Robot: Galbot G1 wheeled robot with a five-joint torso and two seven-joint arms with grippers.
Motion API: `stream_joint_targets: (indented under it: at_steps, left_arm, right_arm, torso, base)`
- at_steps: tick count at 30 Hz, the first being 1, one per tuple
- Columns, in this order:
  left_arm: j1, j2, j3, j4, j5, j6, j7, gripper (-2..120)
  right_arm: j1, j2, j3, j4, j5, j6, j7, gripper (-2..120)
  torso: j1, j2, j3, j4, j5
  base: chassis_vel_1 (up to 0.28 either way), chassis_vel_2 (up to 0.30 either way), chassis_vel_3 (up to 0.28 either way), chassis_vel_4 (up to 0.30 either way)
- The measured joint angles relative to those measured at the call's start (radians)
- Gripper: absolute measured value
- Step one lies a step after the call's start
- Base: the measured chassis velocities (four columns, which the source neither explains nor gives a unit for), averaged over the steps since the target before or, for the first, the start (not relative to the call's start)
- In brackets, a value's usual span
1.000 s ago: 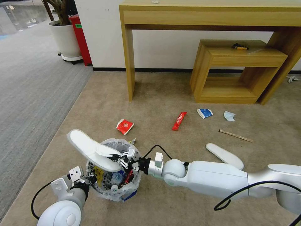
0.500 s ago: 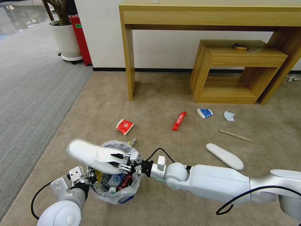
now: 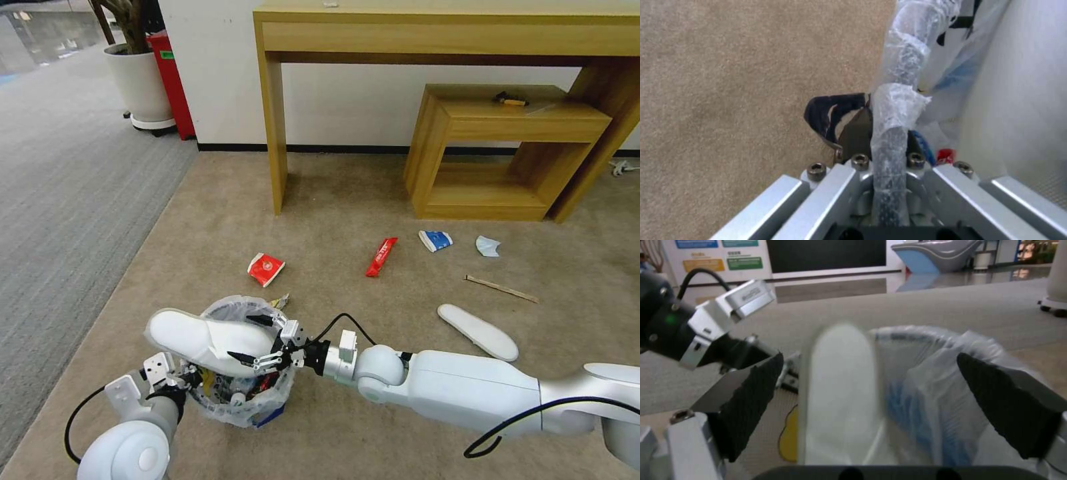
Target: Pick up the trash bin and place the garbage on the floor into it.
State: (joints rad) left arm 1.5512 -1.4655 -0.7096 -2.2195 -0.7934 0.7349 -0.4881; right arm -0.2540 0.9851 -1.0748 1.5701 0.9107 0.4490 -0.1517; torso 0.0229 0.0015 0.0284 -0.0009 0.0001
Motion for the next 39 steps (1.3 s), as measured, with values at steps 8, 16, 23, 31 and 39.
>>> stream_joint_targets:
  at_steps: [8, 16, 23, 31, 39]
  left_arm:
    - [0.006, -0.009, 0.015, 0.030, 0.021, 0.000, 0.005, 0]
    - [0.001, -0.005, 0.021, 0.050, 0.031, 0.000, 0.006, 0]
    - [0.001, 0.011, 0.015, 0.059, 0.028, 0.001, 0.007, 0]
    - [-0.001, 0.022, 0.019, 0.067, 0.026, 0.001, 0.009, 0]
    - [-0.007, 0.024, 0.036, 0.080, 0.029, 0.001, 0.013, 0]
  right_arm:
    - [-0.019, 0.006, 0.117, 0.013, 0.017, -0.011, 0.022, 100]
    - [-0.038, -0.052, 0.268, 0.047, 0.025, -0.067, 0.107, 100]
    - [-0.125, -0.148, 0.366, 0.046, -0.001, -0.094, 0.187, 100]
    - [-0.275, -0.320, 0.492, -0.027, -0.102, -0.111, 0.265, 100]
    - [-0.443, -0.350, 0.688, -0.124, -0.173, -0.008, 0.258, 100]
  torso:
    - [0.000, 0.000, 0.000, 0.0001, 0.0001]
    - [0.000, 0.000, 0.000, 0.0000, 0.0002]
    - [0.000, 0.000, 0.000, 0.0001, 0.0006]
    - [0.000, 0.000, 0.000, -0.0004, 0.0002]
    - [0.000, 0.000, 0.000, 0.0004, -0.0001]
  base:
    - [0.000, 0.000, 0.000, 0.000]
    - [0.000, 0.000, 0.000, 0.000]
    - [0.000, 0.000, 0.000, 0.000]
    - [0.000, 0.000, 0.000, 0.000]
    - [0.000, 0.000, 0.000, 0.000]
